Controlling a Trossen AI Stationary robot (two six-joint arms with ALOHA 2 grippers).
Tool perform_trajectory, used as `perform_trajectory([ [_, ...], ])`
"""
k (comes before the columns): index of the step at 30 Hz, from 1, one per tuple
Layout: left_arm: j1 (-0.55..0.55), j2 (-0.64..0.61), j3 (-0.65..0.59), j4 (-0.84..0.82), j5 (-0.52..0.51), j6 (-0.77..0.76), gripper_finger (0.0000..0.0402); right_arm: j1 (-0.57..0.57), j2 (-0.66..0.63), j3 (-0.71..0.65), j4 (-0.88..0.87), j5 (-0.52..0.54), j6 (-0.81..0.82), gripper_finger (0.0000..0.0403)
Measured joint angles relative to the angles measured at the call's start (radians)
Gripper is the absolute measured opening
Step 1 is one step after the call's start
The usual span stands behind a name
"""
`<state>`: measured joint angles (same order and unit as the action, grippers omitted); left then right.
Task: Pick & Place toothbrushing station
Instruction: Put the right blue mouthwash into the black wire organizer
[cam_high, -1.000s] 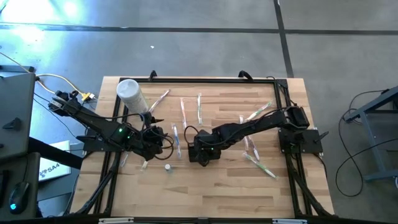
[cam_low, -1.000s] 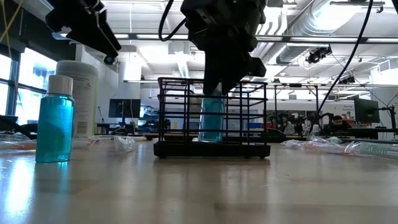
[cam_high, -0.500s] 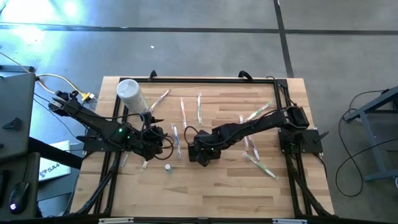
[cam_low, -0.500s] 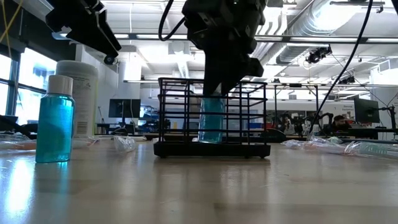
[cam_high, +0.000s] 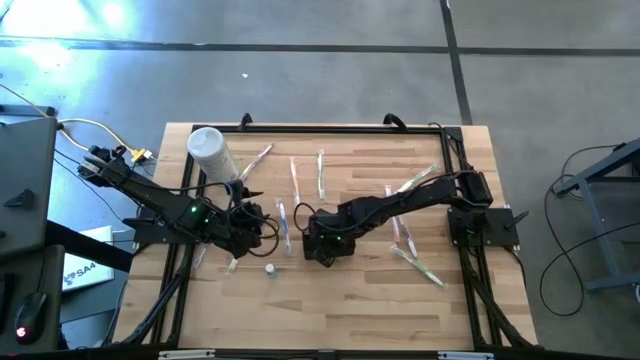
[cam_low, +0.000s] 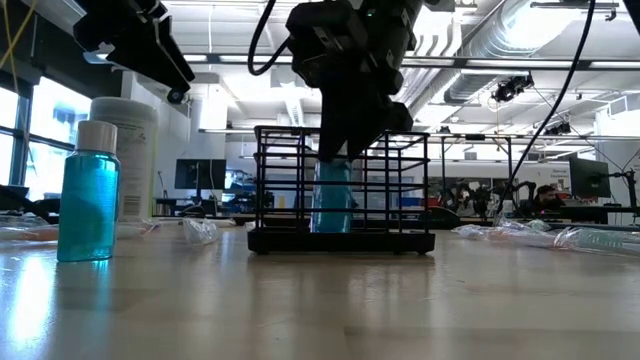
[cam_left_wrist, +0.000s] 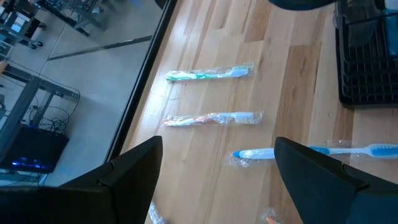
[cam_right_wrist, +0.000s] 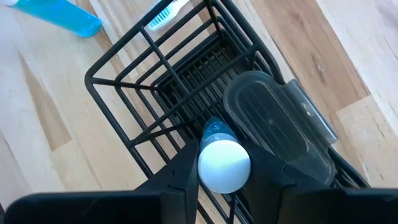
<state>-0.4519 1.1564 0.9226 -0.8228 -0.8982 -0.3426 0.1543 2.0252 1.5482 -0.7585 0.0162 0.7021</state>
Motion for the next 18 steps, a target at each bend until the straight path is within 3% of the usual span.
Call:
perform_trajectory([
  [5, 0.000, 0.000, 0.000, -0.008, 0.002, -0.001, 0.0303, 0.000, -0.004, -0.001, -0.001, 0.004, 0.000, 0.0089],
  [12, 0.000, 0.000, 0.000, -0.011, 0.003, -0.003, 0.0303, 0.002, -0.004, -0.001, 0.007, 0.008, 0.023, 0.0139],
  [18, 0.000, 0.000, 0.000, -0.011, 0.003, -0.004, 0.0303, 0.002, -0.004, -0.002, 0.009, -0.011, 0.037, 0.0121],
])
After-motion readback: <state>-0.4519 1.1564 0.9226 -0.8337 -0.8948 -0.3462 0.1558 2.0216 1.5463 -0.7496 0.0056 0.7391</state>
